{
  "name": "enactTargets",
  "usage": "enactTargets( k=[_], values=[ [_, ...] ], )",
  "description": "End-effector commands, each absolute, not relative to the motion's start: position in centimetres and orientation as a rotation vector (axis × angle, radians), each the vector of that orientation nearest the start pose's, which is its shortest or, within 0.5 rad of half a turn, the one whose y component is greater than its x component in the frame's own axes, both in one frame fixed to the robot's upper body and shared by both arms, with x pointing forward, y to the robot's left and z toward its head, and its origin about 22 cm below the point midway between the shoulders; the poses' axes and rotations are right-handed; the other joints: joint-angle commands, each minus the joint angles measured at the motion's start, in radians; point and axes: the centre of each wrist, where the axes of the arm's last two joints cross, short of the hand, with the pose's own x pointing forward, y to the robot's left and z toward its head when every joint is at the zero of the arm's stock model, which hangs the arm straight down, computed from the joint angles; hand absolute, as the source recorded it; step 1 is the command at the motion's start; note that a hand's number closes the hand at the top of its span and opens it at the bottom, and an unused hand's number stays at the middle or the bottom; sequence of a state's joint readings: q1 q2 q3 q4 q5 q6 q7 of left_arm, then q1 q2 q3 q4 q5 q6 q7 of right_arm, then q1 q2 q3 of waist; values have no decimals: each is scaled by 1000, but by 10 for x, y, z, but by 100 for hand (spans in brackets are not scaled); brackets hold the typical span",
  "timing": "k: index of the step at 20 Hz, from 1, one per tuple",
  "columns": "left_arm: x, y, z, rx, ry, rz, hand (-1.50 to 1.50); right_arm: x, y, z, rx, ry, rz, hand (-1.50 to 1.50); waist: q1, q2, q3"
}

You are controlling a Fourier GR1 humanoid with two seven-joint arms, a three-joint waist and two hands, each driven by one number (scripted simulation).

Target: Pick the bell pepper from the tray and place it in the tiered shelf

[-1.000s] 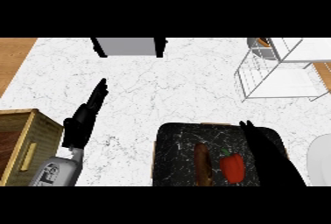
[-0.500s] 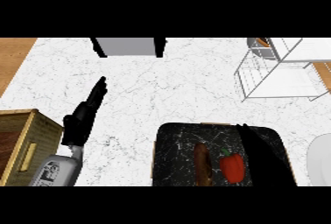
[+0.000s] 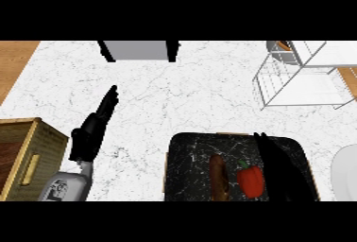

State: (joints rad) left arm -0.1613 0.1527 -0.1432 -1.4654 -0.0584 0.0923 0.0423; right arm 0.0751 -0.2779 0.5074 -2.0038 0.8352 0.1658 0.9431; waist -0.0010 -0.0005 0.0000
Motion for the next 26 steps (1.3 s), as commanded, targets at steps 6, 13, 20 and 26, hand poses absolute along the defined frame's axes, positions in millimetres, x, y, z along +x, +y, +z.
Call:
enactTargets(
  k=[6,13,20,26],
  values=[
    [277,235,23,115,-1571,-259,0,186,-169,48,-820,-916,857,-150,1,0,0],
    [281,212,18,107,-1572,-247,0,185,-178,51,-791,-927,874,-150,-1,0,0],
    [273,223,7,104,-1572,-257,0,194,-163,22,-772,-915,915,150,0,0,0],
    [297,210,26,113,-1572,-247,0,182,-167,9,-831,-932,1030,150,-3,0,0]
  ],
)
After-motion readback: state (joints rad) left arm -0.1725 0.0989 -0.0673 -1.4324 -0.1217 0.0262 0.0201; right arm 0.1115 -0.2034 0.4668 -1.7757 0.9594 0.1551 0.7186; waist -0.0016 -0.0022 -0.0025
